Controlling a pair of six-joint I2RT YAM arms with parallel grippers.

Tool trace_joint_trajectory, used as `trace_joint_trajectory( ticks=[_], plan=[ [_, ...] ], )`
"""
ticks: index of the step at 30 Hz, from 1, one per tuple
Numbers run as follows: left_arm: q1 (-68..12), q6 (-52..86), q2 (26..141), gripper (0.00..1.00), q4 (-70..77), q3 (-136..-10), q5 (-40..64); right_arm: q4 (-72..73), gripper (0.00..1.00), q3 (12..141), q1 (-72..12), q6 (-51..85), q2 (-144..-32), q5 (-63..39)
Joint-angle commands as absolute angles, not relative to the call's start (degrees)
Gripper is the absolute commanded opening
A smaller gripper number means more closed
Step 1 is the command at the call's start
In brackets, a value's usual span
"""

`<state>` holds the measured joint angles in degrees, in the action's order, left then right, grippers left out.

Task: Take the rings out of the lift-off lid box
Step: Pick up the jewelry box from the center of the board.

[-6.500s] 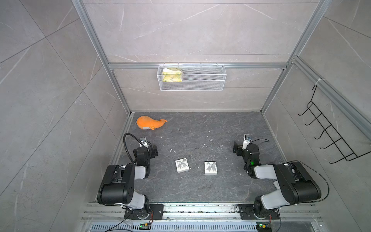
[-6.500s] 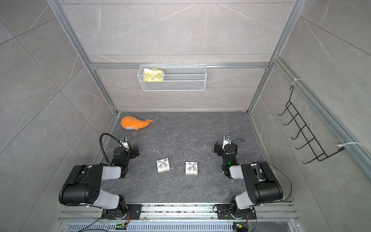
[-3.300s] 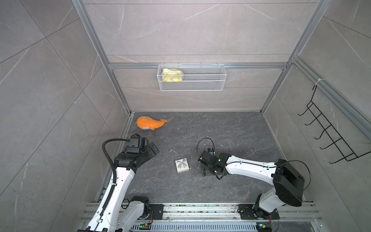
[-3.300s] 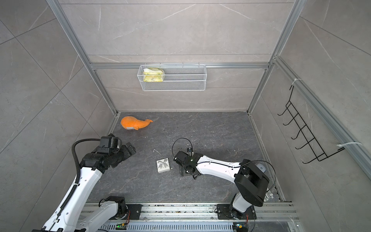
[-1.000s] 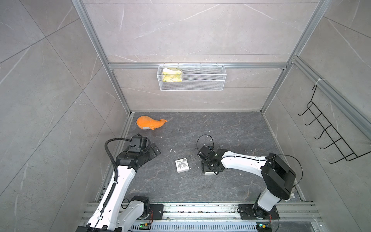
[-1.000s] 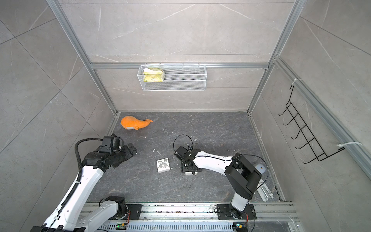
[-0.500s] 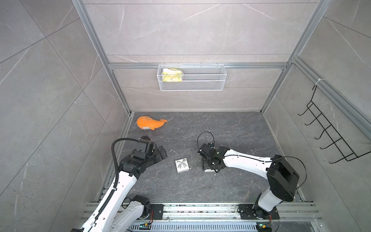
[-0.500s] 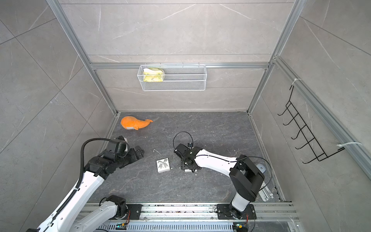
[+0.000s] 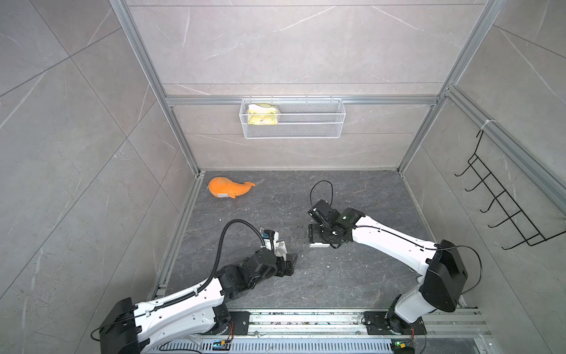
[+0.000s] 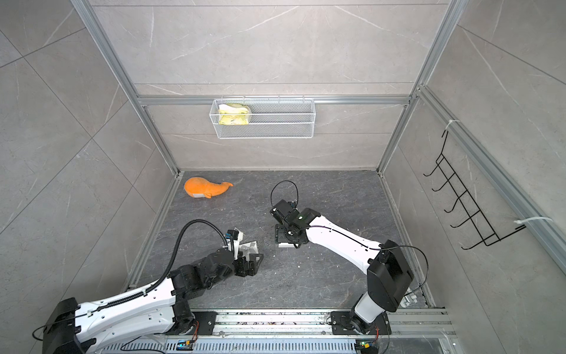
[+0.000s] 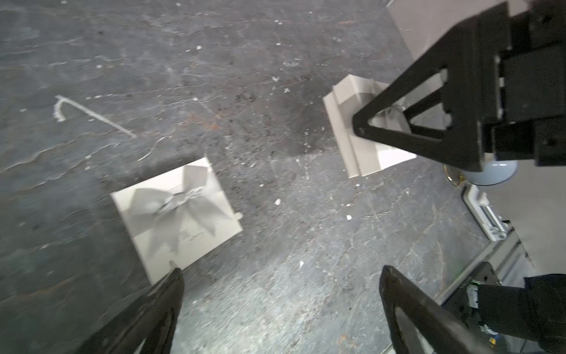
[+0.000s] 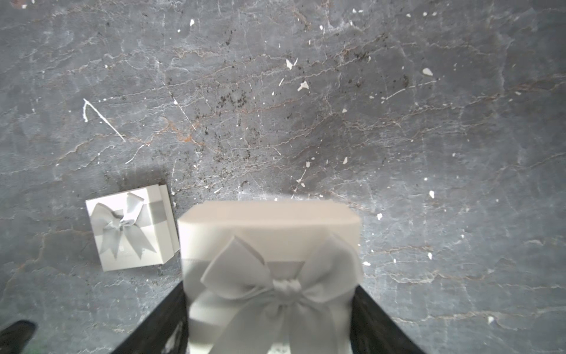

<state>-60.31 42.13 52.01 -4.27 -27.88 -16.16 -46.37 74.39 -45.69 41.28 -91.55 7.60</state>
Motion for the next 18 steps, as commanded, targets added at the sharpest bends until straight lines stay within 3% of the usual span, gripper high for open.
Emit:
trace_joint_trajectory(
  ticks=[1, 8, 11, 14, 18],
  plan=[
    [-61.54, 39.45, 52.8, 1.0, 11.16, -26.27, -15.29, -50.04, 0.7, 76.35, -45.01, 39.95, -89.57, 5.74],
    [-72.16, 24.73, 52.36, 1.0, 16.23, -22.53, -26.52, -52.43, 0.7, 79.1, -42.87, 39.55, -89.98, 1.7],
    [-81.17, 16.07, 57.11, 1.0, 25.24, -21.27, -38.16, -53.58, 0.69, 80.96, -42.18, 39.57, -90.44, -0.31],
    [-87.2, 4.38, 64.73, 1.0, 49.38, -16.01, -45.62, -54.66, 0.69, 82.57, -41.41, 40.19, -89.97, -0.82],
    [-87.55, 0.7, 73.81, 1.0, 50.22, -20.65, -46.81, -55.38, 0.69, 84.02, -41.22, 40.6, -89.91, -2.77]
  ],
)
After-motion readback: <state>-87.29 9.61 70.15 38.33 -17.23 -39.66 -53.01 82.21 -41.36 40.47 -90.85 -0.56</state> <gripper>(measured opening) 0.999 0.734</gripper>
